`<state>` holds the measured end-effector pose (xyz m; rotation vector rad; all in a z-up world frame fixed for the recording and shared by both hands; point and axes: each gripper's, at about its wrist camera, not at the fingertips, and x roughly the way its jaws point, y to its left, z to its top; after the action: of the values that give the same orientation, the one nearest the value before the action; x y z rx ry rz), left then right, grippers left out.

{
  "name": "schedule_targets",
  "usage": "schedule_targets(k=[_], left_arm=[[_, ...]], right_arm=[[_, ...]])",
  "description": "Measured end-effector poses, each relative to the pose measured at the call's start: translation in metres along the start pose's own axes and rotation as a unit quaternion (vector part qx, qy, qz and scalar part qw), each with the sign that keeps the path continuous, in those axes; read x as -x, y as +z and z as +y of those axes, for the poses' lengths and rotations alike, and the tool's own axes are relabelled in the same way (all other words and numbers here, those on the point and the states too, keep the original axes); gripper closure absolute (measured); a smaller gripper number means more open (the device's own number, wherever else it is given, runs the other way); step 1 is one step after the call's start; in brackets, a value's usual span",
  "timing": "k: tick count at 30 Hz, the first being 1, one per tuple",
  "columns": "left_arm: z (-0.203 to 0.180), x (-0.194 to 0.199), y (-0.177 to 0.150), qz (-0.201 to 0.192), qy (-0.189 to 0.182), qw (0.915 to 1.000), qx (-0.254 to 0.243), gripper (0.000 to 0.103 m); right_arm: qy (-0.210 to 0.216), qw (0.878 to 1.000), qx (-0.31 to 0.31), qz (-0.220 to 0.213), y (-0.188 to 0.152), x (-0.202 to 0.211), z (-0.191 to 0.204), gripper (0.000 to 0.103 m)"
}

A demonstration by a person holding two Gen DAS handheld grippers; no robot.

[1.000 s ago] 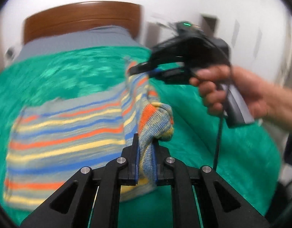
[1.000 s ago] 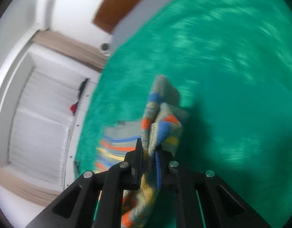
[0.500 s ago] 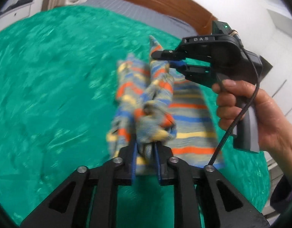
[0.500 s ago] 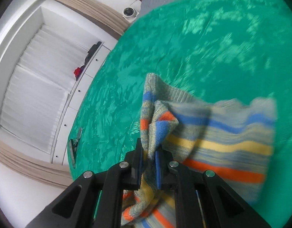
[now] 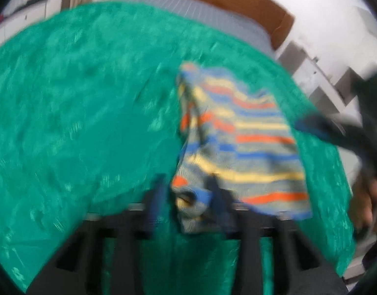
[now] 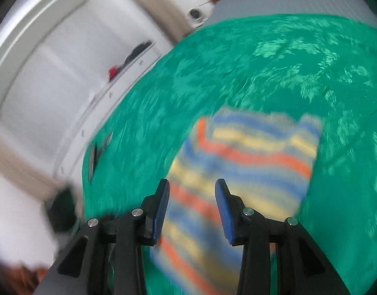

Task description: Fold small clothes

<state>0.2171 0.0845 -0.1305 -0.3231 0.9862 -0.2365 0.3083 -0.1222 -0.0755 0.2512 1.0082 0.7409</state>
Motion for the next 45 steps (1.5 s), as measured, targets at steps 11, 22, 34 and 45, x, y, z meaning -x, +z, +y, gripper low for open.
schedule_targets(k=[11,22,34,45], left_arm=[[0.012,0.033,-0.018,0.009,0.062,0.9977,-0.028,0.037],[0.02,0.05,-0.041,-0.016,0.094,0.992,-0.083,0.006],[0.026,-0.001,-0.057,-0.024,0.141,0.9786,-0.147,0.001],[0.026,-0.004,-0.06,-0.03,0.145,0.978,-0.147,0.001]], right_arm=[[-0.089,0.996,0.006,0.011,-0.13,0.0,0.022,0.062],[-0.246,0.966,-0.013,-0.082,-0.195,0.087,0.016,0.008],[-0.334,0.934,-0.048,-0.116,-0.238,0.083,-0.033,0.0],[-0.346,0.93,-0.037,-0.117,-0.239,0.075,-0.037,0.0]])
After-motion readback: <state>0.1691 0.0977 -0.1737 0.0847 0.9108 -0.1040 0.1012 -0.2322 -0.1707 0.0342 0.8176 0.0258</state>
